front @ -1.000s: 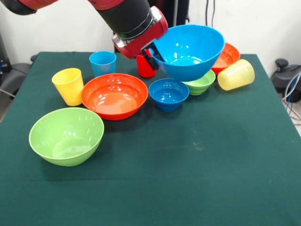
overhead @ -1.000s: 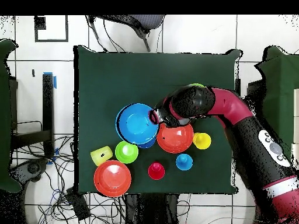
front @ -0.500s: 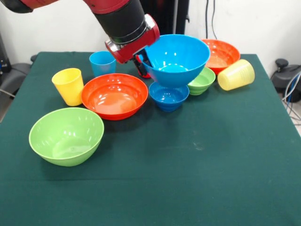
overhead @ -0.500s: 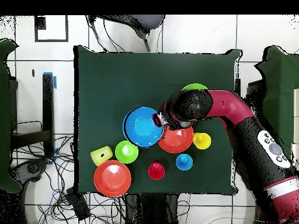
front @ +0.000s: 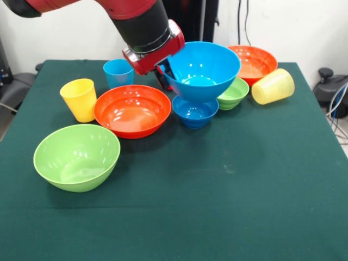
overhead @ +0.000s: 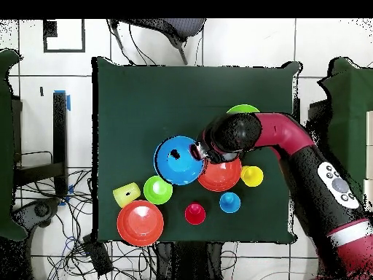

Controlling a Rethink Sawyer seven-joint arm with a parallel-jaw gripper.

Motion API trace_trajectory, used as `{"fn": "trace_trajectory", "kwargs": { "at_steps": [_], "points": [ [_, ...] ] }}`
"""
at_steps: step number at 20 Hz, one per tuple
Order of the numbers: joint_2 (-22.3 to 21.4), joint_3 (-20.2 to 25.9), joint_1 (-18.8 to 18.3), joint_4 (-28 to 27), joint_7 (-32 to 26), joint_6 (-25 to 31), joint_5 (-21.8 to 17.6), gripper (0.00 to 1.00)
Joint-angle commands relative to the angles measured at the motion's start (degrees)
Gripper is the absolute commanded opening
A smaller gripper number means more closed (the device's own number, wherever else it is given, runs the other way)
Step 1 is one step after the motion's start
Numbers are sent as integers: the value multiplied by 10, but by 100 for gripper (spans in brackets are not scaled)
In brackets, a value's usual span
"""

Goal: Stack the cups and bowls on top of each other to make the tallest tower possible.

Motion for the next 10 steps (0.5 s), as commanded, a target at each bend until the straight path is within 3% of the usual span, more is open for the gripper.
{"fn": "trace_trajectory", "kwargs": {
  "at_steps": [1,10],
  "points": [
    [34,-39,46,-39,-81,30,-39,0],
    [40,-55,58,-42,-61,14,-38,0]
  ]
}}
